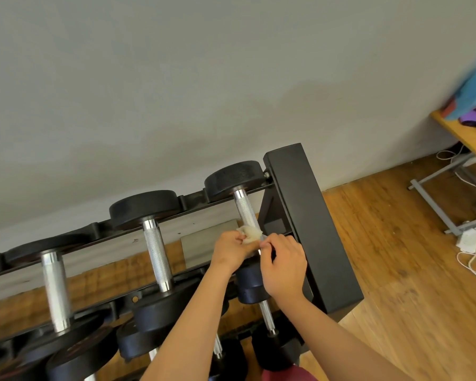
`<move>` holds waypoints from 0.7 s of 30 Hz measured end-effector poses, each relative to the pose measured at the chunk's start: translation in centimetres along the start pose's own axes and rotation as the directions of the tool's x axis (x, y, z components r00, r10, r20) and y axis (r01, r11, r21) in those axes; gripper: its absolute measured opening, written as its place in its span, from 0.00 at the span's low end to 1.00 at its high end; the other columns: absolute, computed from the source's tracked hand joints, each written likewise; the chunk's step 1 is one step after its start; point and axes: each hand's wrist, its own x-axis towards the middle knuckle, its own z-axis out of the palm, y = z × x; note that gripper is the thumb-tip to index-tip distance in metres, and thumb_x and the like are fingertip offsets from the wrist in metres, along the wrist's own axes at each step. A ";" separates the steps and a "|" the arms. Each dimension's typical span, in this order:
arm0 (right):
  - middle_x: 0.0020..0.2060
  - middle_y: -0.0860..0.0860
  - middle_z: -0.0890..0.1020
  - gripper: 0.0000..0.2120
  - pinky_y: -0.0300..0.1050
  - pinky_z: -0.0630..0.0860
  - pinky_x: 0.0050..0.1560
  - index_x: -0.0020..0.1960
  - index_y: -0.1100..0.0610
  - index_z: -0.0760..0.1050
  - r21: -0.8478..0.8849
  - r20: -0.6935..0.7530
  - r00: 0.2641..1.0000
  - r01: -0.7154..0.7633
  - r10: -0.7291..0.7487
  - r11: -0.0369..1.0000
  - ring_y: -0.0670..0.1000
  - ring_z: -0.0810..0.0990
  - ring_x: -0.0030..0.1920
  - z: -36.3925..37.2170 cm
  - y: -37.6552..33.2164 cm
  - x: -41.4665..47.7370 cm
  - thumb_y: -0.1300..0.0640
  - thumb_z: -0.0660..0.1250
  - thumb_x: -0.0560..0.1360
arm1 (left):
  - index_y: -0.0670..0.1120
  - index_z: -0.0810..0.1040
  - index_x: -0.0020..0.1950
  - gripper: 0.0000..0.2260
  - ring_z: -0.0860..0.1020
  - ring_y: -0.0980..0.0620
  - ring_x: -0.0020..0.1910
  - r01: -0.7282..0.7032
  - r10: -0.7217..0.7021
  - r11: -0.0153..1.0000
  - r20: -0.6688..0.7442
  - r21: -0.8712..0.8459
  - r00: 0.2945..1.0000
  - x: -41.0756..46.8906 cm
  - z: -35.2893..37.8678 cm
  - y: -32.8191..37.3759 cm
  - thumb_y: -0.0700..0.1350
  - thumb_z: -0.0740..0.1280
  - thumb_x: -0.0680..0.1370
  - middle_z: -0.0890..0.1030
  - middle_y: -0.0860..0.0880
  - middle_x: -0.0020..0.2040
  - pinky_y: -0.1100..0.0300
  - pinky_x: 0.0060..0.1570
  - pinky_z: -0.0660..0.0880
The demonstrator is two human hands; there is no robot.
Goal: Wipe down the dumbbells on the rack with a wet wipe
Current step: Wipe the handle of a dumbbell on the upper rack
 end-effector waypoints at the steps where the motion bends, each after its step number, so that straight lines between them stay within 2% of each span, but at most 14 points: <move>1: 0.34 0.44 0.77 0.13 0.42 0.70 0.40 0.40 0.52 0.77 0.000 0.002 1.000 -0.002 0.002 1.000 0.45 0.73 0.37 0.0 0.0 0.0 0.52 0.56 0.77 | 0.45 0.80 0.47 0.08 0.75 0.60 0.42 -0.009 0.009 1.000 -0.004 0.000 1.000 -0.1 0.0 0.1 0.49 0.73 0.75 0.78 0.52 0.42 0.69 0.39 0.71; 4: 0.33 0.45 0.77 0.13 0.42 0.70 0.39 0.39 0.52 0.76 0.004 0.001 1.000 -0.006 0.006 1.000 0.45 0.72 0.36 0.1 0.1 0.0 0.52 0.56 0.77 | 0.49 0.79 0.45 0.06 0.77 0.55 0.45 -0.050 0.049 0.998 -0.022 -0.049 0.999 -0.4 -0.1 -0.3 0.49 0.72 0.76 0.80 0.51 0.44 0.68 0.42 0.72; 5: 0.33 0.45 0.76 0.13 0.42 0.70 0.38 0.39 0.52 0.76 0.009 -0.001 1.000 -0.007 0.007 1.000 0.45 0.72 0.36 0.0 0.1 0.0 0.52 0.56 0.77 | 0.49 0.79 0.48 0.06 0.77 0.56 0.47 -0.041 0.040 0.995 -0.007 -0.093 0.999 -0.6 -0.2 -0.3 0.51 0.70 0.77 0.80 0.51 0.47 0.67 0.44 0.73; 7: 0.33 0.45 0.76 0.13 0.43 0.71 0.38 0.38 0.52 0.75 0.023 0.000 1.000 -0.012 0.012 1.000 0.46 0.72 0.36 0.1 0.0 0.0 0.52 0.55 0.77 | 0.49 0.79 0.58 0.12 0.78 0.55 0.52 -0.001 0.008 0.986 0.039 -0.169 0.999 -0.6 -0.6 -0.7 0.53 0.67 0.78 0.81 0.52 0.53 0.64 0.51 0.75; 9: 0.33 0.45 0.76 0.14 0.44 0.71 0.38 0.38 0.52 0.76 0.025 0.003 1.000 -0.018 0.018 1.000 0.46 0.72 0.36 0.1 0.0 0.0 0.52 0.55 0.77 | 0.48 0.80 0.60 0.13 0.79 0.55 0.53 0.010 -0.003 0.978 0.034 -0.206 0.999 -0.4 -0.8 -0.8 0.52 0.66 0.79 0.82 0.49 0.55 0.60 0.55 0.77; 11: 0.33 0.45 0.76 0.14 0.45 0.72 0.38 0.38 0.52 0.76 0.017 0.006 1.000 -0.021 0.020 1.000 0.46 0.72 0.36 0.2 0.1 0.0 0.52 0.55 0.77 | 0.45 0.80 0.60 0.11 0.80 0.55 0.51 -0.017 0.004 0.972 -0.056 -0.235 0.998 -0.1 -0.7 -0.8 0.47 0.67 0.79 0.83 0.48 0.55 0.61 0.53 0.77; 13: 0.33 0.45 0.76 0.14 0.45 0.72 0.39 0.38 0.52 0.76 0.014 0.009 1.000 -0.019 0.018 1.000 0.46 0.72 0.36 0.2 0.1 0.0 0.52 0.55 0.77 | 0.44 0.80 0.60 0.11 0.79 0.58 0.48 -0.053 0.016 0.969 -0.154 -0.240 0.988 0.4 -0.4 -0.2 0.45 0.68 0.78 0.82 0.50 0.53 0.69 0.46 0.75; 15: 0.33 0.45 0.76 0.14 0.44 0.72 0.39 0.38 0.53 0.76 0.016 0.013 1.000 -0.014 0.014 1.000 0.46 0.72 0.36 0.1 0.1 0.0 0.52 0.55 0.77 | 0.44 0.80 0.58 0.10 0.78 0.59 0.47 -0.081 0.024 0.966 -0.226 -0.244 0.974 1.1 -0.3 0.7 0.44 0.69 0.78 0.82 0.51 0.51 0.71 0.42 0.73; 17: 0.33 0.45 0.77 0.14 0.44 0.72 0.38 0.38 0.53 0.76 0.014 0.015 1.000 -0.016 0.016 1.000 0.46 0.73 0.36 0.0 0.0 0.0 0.52 0.55 0.77 | 0.45 0.81 0.56 0.09 0.80 0.55 0.48 -0.095 0.018 0.956 -0.270 -0.276 0.963 2.0 -0.2 1.7 0.44 0.71 0.77 0.82 0.51 0.49 0.63 0.49 0.77; 19: 0.33 0.45 0.77 0.14 0.44 0.72 0.38 0.38 0.53 0.76 0.015 0.013 1.000 -0.017 0.017 1.000 0.46 0.73 0.36 0.0 0.0 0.0 0.52 0.55 0.77 | 0.47 0.81 0.50 0.04 0.79 0.55 0.46 -0.110 0.002 0.940 -0.318 -0.322 0.948 2.6 -0.2 2.7 0.43 0.71 0.76 0.81 0.52 0.45 0.58 0.52 0.77; 21: 0.32 0.45 0.76 0.14 0.45 0.72 0.39 0.38 0.53 0.75 0.015 0.009 1.000 -0.009 0.009 1.000 0.46 0.73 0.35 -0.1 -0.1 0.0 0.53 0.55 0.76 | 0.49 0.79 0.44 0.03 0.79 0.58 0.42 -0.144 -0.010 0.921 -0.390 -0.362 0.921 3.2 -0.3 3.7 0.42 0.71 0.77 0.80 0.54 0.41 0.61 0.48 0.77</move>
